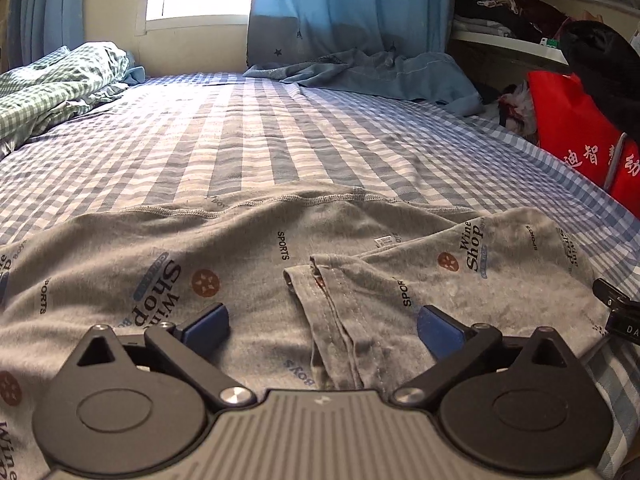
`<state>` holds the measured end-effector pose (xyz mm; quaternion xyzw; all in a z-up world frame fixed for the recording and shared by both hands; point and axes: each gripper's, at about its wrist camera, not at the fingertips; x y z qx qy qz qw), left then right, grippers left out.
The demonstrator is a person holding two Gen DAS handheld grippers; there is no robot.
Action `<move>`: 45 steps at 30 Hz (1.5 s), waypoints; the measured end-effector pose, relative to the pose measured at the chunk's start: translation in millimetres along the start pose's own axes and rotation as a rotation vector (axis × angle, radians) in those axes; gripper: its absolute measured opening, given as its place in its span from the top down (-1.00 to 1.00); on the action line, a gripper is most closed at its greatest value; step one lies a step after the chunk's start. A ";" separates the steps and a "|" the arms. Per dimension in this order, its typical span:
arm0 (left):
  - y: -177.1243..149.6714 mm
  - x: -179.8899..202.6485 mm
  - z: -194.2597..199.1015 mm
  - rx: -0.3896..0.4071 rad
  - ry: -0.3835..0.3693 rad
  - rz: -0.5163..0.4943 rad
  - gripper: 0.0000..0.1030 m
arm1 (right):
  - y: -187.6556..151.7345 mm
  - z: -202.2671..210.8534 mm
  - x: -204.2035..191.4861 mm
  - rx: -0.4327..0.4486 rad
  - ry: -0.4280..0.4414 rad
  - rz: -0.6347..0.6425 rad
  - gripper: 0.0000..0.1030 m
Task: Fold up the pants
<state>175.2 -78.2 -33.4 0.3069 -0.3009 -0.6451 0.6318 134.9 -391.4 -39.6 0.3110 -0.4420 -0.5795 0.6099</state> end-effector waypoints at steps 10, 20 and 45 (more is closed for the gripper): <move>18.3 -15.4 0.6 0.001 0.063 0.139 -0.99 | 52.6 -22.3 -12.4 0.098 0.039 0.138 -0.99; 15.8 -16.4 -16.5 -0.009 0.128 0.121 -1.00 | 56.6 -81.6 -43.2 -0.054 0.057 0.367 -0.99; 14.9 -15.1 -16.2 -0.002 0.126 0.123 -1.00 | 49.0 -28.8 -50.3 -0.009 0.029 0.364 -0.99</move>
Point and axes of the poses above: each gripper's, at about its wrist camera, not at the fingertips, and z roughly against the way its jaws point, x to its right, y to its top, and after that the axes turned 11 degrees about y, right-handed
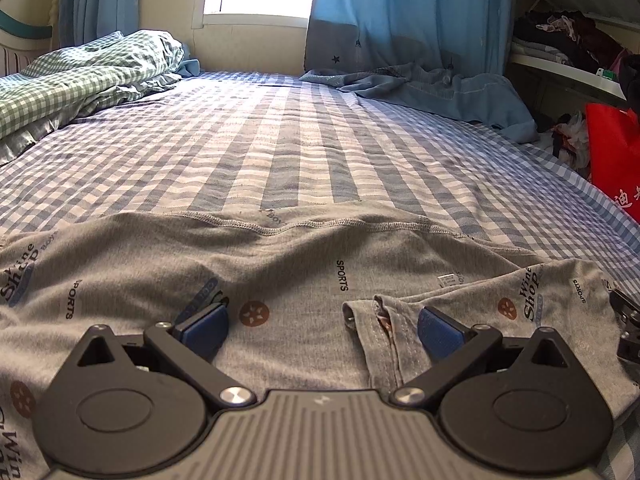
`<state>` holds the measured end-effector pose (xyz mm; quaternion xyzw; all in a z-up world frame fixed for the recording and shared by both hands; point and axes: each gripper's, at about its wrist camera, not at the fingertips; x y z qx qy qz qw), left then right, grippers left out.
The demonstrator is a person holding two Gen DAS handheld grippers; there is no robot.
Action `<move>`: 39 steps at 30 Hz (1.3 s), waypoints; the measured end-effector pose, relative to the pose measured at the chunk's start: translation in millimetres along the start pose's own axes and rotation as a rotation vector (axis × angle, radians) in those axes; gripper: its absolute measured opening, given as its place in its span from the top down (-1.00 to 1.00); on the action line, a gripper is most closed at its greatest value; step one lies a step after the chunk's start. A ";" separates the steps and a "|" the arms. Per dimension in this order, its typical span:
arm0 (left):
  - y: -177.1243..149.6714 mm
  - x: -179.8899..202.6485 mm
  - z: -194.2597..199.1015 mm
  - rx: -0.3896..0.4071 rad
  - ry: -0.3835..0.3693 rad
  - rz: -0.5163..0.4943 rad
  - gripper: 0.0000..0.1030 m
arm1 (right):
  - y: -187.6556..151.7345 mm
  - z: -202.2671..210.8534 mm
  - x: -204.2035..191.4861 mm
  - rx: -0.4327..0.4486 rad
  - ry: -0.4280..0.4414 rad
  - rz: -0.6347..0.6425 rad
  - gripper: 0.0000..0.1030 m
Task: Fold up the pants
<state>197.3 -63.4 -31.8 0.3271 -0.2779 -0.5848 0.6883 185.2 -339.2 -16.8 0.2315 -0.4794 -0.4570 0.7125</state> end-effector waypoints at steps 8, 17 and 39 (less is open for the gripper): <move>3.9 -0.6 3.6 -0.012 -0.004 -0.005 -0.99 | -25.8 11.0 9.6 -0.043 0.015 -0.145 -0.99; -4.5 -73.4 92.3 0.074 -0.085 0.125 -1.00 | 12.2 58.7 -51.5 0.119 0.176 -0.124 -0.99; -49.5 -211.1 87.0 0.059 -0.003 0.342 -1.00 | 154.4 -38.1 -182.8 0.062 0.377 0.130 -0.99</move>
Point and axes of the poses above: each gripper's, at about its wrist camera, not at the fingertips, and z roughly against the way its jaws point, x to its right, y to its top, and after that the axes turned 11 degrees about y, right-handed
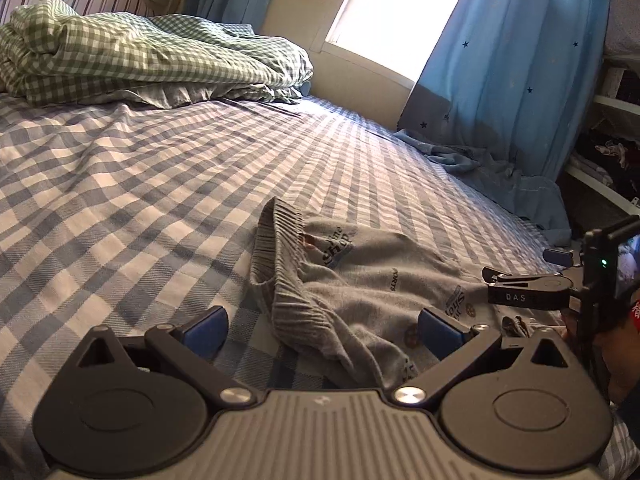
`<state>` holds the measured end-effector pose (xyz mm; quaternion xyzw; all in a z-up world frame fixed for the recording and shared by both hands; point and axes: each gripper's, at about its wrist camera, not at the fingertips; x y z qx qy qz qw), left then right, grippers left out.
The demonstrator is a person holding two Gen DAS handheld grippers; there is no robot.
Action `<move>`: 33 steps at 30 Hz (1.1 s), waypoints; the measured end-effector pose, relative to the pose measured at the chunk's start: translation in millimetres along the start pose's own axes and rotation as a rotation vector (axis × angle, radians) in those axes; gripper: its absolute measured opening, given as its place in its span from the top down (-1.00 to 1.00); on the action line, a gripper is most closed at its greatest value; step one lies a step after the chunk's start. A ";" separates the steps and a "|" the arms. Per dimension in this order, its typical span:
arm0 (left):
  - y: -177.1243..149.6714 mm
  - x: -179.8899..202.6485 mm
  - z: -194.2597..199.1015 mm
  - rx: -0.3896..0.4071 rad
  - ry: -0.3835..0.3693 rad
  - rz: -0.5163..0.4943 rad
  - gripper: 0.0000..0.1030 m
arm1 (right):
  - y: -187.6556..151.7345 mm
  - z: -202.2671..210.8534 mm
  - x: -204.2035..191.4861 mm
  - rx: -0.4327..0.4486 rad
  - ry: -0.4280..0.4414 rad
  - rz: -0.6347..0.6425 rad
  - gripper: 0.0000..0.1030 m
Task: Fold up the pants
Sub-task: 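Grasp the waistband with the left tool and lift it over the pants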
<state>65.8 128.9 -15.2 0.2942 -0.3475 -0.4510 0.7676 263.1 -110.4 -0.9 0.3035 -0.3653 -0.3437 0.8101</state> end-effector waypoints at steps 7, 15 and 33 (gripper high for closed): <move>0.7 -10.4 -12.6 0.025 -0.004 0.160 -0.99 | -55.2 90.1 -2.5 0.088 -0.042 -0.122 -0.99; 6.5 -15.4 -15.0 -0.008 -0.018 0.268 -0.48 | -94.1 109.8 -15.5 0.070 -0.142 -0.194 -0.99; 52.1 52.7 11.7 0.114 0.016 0.159 0.69 | -102.1 125.7 -5.9 0.154 -0.093 -0.259 -0.99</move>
Point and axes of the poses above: each gripper's, at about its wrist camera, not at the fingertips, and z roughly against the way its jaws point, x to its right, y to its top, and after that the axes turned 11 degrees about y, right-handed
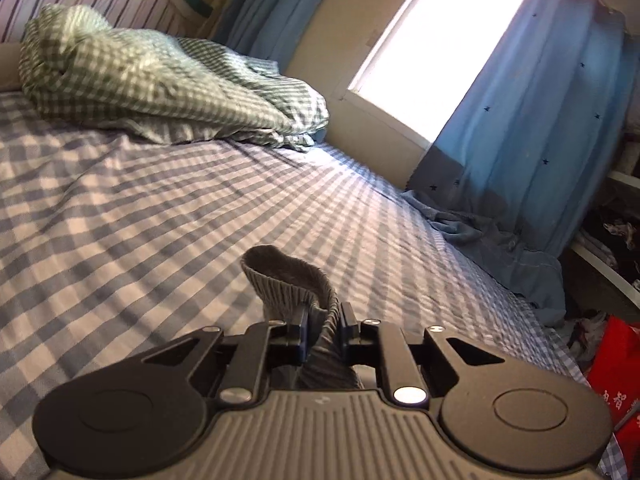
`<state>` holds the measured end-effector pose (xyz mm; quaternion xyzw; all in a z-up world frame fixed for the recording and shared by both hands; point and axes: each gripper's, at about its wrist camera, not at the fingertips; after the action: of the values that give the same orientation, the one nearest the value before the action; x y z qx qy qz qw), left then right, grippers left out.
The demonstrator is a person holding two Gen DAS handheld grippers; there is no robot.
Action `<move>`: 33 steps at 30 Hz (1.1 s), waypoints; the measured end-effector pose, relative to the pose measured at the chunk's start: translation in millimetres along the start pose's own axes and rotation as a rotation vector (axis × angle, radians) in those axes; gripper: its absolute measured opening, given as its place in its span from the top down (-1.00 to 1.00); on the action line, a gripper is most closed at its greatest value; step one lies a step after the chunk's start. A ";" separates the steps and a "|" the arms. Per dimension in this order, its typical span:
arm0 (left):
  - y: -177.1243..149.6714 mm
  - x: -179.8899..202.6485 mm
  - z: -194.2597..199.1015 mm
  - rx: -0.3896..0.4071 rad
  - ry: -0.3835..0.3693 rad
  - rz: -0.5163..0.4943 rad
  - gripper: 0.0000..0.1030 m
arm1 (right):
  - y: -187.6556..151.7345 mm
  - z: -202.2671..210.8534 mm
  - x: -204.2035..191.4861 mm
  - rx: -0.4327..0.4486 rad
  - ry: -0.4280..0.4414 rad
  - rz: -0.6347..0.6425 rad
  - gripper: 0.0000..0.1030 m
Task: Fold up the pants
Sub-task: 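Grasp the waistband with the left tool and lift it over the pants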
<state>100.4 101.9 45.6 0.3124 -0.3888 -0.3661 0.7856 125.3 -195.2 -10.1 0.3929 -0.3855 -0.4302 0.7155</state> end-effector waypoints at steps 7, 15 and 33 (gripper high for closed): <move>7.0 105.4 23.6 0.069 -0.178 -0.149 0.70 | -15.5 29.5 43.6 0.024 -0.088 -0.051 -0.99; -42.1 223.4 38.9 0.027 -0.370 -0.311 0.70 | -54.5 75.1 111.6 -0.006 -0.257 -0.117 -0.99; -201.1 313.2 -0.4 -0.264 -0.445 -0.592 0.36 | -117.8 117.4 181.8 -0.129 -0.425 -0.242 -0.99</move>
<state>168.5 -262.2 9.1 0.2204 -0.3922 -0.6826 0.5759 44.5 -427.2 -30.3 0.2904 -0.4491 -0.6092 0.5855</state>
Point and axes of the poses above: each gripper's, at about its wrist camera, not at the fingertips, and z roughly against the way its jaws point, x to its right, y to its top, and after that the axes turned 11 degrees about y, right-handed
